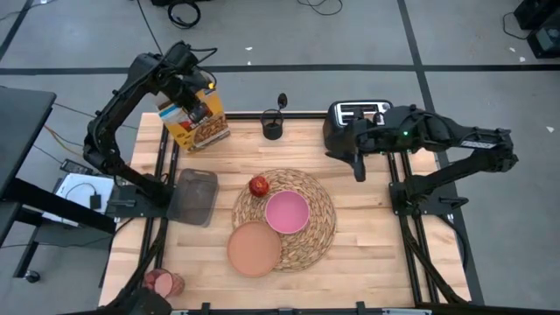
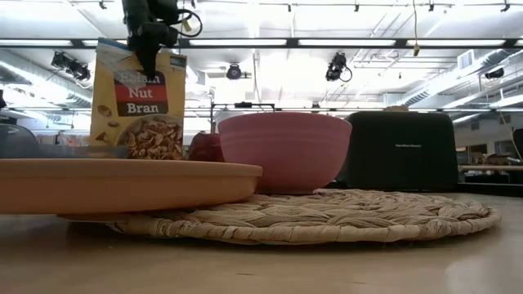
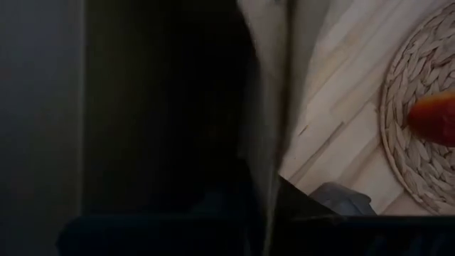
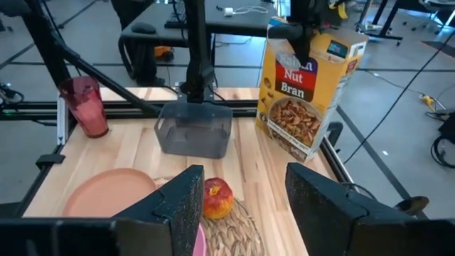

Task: Arrange a breakfast setting
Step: Pour the cereal into the pink bowl

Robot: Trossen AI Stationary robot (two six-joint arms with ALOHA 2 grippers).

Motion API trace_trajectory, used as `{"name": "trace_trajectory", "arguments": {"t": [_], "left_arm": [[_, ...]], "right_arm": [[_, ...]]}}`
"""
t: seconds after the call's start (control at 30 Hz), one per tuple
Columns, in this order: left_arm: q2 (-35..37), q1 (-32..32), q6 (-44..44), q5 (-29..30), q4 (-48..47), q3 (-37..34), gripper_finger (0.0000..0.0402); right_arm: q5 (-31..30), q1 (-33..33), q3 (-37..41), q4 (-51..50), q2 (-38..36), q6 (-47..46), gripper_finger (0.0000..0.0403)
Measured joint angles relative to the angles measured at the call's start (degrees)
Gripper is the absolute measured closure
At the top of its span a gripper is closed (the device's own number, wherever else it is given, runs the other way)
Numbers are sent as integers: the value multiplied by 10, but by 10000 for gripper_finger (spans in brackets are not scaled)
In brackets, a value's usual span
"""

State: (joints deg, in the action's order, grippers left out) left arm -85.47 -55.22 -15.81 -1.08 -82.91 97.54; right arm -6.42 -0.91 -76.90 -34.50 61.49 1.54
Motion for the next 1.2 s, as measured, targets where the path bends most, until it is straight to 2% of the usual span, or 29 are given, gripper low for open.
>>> {"name": "trace_trajectory", "arguments": {"t": [0.23, 0.4, 0.47, 0.63, 0.8, 0.93, 1.03, 1.2], "left_arm": [[4, 23, -3, 7, -55, 83, 396], [5, 60, 8, 9, -72, 157, 398], [7, 77, 18, 9, -70, 184, 398], [8, 138, 47, 11, -72, 243, 398], [10, 220, 62, 11, -71, 270, 398], [22, 292, 85, 8, -72, 270, 398], [31, 340, 109, 5, -72, 270, 398], [42, 413, 154, 5, -72, 270, 398]], "right_arm": [[-31, 3, 0, 0, 30, 1, 183], [-42, 28, 0, 13, 62, -17, 148], [-23, 40, 0, 32, 75, -27, 125], [73, 73, 0, 86, 114, -30, 63], [131, 104, 0, 141, 157, -31, 22], [181, 115, 0, 187, 183, -16, 6], [189, 115, 0, 221, 196, -1, 3], [223, 116, 0, 259, 224, -41, 3]]}}
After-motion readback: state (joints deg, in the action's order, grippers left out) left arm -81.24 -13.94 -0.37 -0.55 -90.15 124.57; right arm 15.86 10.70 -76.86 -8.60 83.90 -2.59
